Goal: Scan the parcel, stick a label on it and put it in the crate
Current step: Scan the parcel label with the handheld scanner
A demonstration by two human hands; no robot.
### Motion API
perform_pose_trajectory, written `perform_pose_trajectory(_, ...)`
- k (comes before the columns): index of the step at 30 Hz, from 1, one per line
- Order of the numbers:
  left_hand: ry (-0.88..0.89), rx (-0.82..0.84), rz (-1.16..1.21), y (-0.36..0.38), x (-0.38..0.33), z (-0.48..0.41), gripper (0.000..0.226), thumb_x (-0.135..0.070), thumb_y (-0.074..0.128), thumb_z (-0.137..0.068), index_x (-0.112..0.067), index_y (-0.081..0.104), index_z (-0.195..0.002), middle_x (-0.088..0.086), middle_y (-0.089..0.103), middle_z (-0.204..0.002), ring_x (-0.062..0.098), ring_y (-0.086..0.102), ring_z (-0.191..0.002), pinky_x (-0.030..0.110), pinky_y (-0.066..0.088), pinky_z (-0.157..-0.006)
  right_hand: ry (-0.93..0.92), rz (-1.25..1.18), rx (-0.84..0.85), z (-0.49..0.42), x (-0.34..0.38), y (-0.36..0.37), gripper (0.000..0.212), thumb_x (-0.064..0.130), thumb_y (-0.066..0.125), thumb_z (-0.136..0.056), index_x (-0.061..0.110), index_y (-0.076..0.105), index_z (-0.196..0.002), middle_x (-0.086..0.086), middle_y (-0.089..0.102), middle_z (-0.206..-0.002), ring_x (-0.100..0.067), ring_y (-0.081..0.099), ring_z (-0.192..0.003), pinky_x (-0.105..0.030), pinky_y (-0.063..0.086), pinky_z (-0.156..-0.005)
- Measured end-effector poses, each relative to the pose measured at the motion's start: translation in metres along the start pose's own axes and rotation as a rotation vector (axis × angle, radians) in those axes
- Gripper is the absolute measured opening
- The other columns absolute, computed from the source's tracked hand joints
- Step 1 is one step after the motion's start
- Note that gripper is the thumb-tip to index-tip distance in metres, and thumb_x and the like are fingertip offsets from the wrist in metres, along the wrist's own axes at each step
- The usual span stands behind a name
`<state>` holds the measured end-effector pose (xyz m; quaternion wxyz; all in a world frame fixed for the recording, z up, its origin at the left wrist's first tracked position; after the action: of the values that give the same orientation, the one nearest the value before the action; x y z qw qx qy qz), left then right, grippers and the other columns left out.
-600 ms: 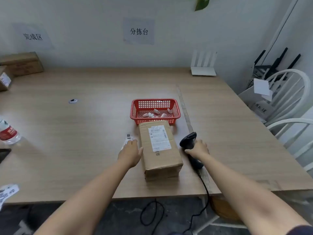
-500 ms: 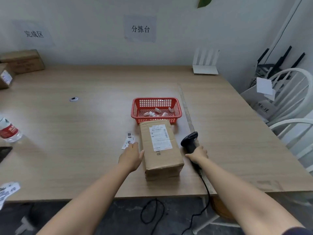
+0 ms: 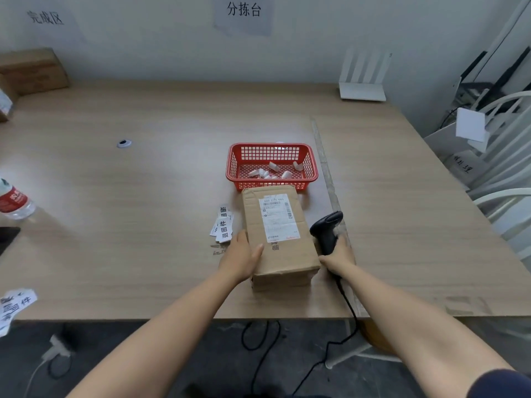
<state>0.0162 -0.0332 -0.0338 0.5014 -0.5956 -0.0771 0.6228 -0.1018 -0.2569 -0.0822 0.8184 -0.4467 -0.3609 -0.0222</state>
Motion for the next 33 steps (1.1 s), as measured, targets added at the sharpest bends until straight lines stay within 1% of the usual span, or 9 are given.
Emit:
perform_pose_trajectory(4,-0.077,-0.005,0.146,0.001,0.003,-0.01,0.056,-0.039,0.054,-0.088,-0.004,0.043,-0.13,0.012,0.052,-0.133,0.028,0.05,-0.122,0.043,0.043,-0.102,0.023,-0.284,-0.055,0.005,0.014,-0.004,0.052,0.013,0.063,-0.074,0.009,0.04,-0.12,-0.012,0.057,-0.102,-0.025,0.053,-0.082,-0.029,0.041,-0.063)
perform_pose_trajectory(7,-0.188,0.045,0.408,0.006,0.004,-0.015,0.062,-0.042,0.059,-0.084,-0.008,0.043,-0.134,0.006,0.052,-0.137,0.025,0.051,-0.123,0.041,0.044,-0.102,-0.023,-0.487,-0.055,0.006,0.031,-0.013,0.034,0.01,0.059,-0.079,0.011,0.045,-0.11,-0.009,0.055,-0.089,-0.022,0.053,-0.069,-0.03,0.044,-0.058)
perform_pose_trajectory(10,-0.342,0.134,0.723,0.014,0.002,-0.012,0.067,-0.044,0.062,-0.082,-0.017,0.036,-0.138,-0.003,0.049,-0.126,0.018,0.05,-0.109,0.036,0.045,-0.086,-0.083,-0.569,0.01,0.011,0.05,-0.014,0.02,0.011,0.058,-0.082,0.016,0.046,-0.097,-0.003,0.054,-0.08,-0.016,0.053,-0.064,-0.028,0.046,-0.052)
perform_pose_trajectory(14,-0.361,0.193,0.842,0.021,0.006,-0.009,0.06,-0.04,0.063,-0.083,-0.025,0.039,-0.136,-0.01,0.058,-0.109,0.006,0.056,-0.085,0.027,0.047,-0.066,-0.103,-0.607,0.082,0.019,0.064,-0.006,0.022,0.01,0.058,-0.081,0.017,0.049,-0.1,-0.005,0.058,-0.091,-0.022,0.058,-0.085,-0.035,0.05,-0.066)
perform_pose_trajectory(17,-0.369,0.198,0.944,0.026,0.011,-0.006,0.061,-0.038,0.064,-0.083,-0.026,0.037,-0.137,0.001,0.058,-0.129,0.019,0.06,-0.102,0.036,0.051,-0.082,-0.111,-0.597,0.094,0.023,0.067,-0.005,0.02,0.01,0.058,-0.082,0.02,0.05,-0.097,-0.013,0.062,-0.103,-0.029,0.06,-0.096,-0.047,0.052,-0.08)
perform_pose_trajectory(20,-0.329,0.215,1.093,0.027,0.01,-0.005,0.058,-0.029,0.063,-0.085,-0.025,0.037,-0.137,0.001,0.06,-0.127,0.019,0.061,-0.104,0.035,0.051,-0.079,-0.135,-0.569,0.1,0.03,0.068,-0.009,0.024,0.008,0.057,-0.082,0.031,0.049,-0.083,-0.017,0.063,-0.11,-0.033,0.06,-0.101,-0.053,0.05,-0.088)
perform_pose_trajectory(25,-0.299,0.224,1.129,0.019,0.013,-0.003,0.066,-0.018,0.064,-0.083,-0.027,0.03,-0.139,0.0,0.06,-0.113,0.018,0.06,-0.097,0.033,0.05,-0.066,-0.184,-0.695,0.111,0.038,0.074,-0.026,0.026,0.001,0.054,-0.083,0.026,0.052,-0.09,-0.008,0.065,-0.108,-0.027,0.061,-0.096,-0.035,0.05,-0.066)
perform_pose_trajectory(29,-0.309,0.195,1.09,0.015,0.015,-0.005,0.084,-0.011,0.07,-0.079,-0.024,0.015,-0.141,-0.003,0.057,-0.106,0.017,0.06,-0.096,0.043,0.051,-0.083,-0.218,-0.717,0.138,0.048,0.079,-0.04,0.032,-0.003,0.051,-0.083,0.024,0.05,-0.099,-0.002,0.063,-0.108,-0.024,0.061,-0.093,-0.032,0.05,-0.06)
perform_pose_trajectory(33,-0.274,0.211,1.079,0.011,0.011,-0.006,0.082,-0.009,0.07,-0.078,-0.025,0.017,-0.139,-0.004,0.059,-0.104,0.012,0.06,-0.092,0.038,0.053,-0.071,-0.249,-0.69,0.024,0.065,0.082,-0.058,0.024,-0.005,0.051,-0.08,0.017,0.053,-0.091,0.0,0.061,-0.083,-0.012,0.055,-0.06,-0.021,0.04,-0.041)
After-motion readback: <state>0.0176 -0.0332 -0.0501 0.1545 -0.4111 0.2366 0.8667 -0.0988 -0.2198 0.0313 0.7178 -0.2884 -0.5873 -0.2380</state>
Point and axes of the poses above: each hand's wrist, its own z-axis away from the middle knuckle, its own y-axis out of the palm, x = y × z, the point moved 4 cm from there along -z, towards the middle knuckle
